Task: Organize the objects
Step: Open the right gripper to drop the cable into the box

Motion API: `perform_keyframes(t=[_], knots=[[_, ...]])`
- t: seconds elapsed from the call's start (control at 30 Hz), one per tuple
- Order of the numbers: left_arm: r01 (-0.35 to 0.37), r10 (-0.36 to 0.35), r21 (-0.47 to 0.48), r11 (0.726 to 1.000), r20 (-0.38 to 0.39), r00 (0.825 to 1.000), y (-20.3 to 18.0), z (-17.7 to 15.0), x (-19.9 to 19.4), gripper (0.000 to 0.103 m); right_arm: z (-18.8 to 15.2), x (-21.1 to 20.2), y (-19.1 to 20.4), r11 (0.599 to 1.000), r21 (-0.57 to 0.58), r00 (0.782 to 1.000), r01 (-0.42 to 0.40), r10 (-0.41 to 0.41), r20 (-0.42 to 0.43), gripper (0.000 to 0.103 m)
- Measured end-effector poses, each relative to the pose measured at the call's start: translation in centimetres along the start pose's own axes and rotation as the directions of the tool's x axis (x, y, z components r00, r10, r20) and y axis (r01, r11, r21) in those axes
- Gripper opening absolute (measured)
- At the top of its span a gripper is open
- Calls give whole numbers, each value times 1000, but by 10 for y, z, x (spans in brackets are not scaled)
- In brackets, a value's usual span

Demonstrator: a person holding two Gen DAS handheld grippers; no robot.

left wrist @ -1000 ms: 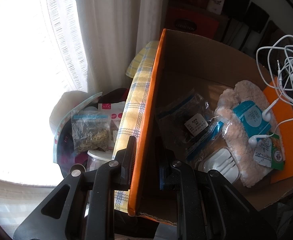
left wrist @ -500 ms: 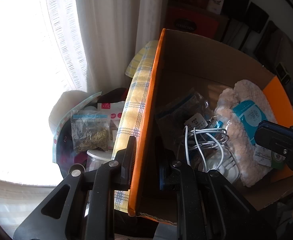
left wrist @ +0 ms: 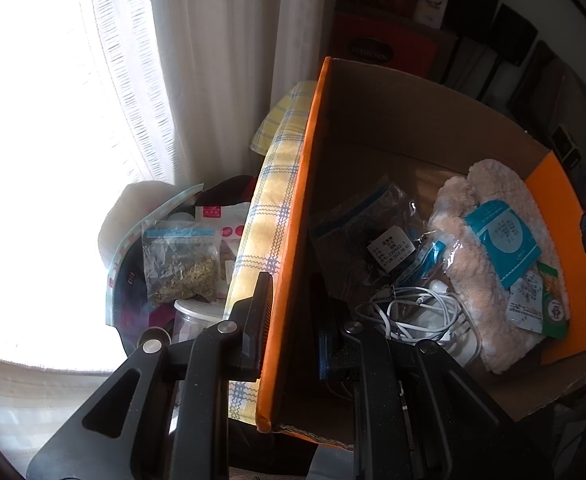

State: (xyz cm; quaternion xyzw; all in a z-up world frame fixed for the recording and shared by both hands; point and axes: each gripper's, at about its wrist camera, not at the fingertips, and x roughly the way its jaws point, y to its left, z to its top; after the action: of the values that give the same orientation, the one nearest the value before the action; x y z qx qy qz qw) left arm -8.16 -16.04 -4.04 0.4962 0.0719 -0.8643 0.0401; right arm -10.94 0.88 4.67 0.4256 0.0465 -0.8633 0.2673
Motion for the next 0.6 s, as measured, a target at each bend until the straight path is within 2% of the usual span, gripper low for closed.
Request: perform_keyframes(t=[0.37, 0.6], knots=[[-12, 12, 4, 1000, 5, 1000, 2, -1, 0, 16, -14, -37, -60, 993, 99, 997, 70, -73, 18, 44], [-23, 23, 6, 1000, 6, 1000, 3, -3, 1, 16, -32, -65, -107, 973, 166, 986, 158, -165, 32, 54]])
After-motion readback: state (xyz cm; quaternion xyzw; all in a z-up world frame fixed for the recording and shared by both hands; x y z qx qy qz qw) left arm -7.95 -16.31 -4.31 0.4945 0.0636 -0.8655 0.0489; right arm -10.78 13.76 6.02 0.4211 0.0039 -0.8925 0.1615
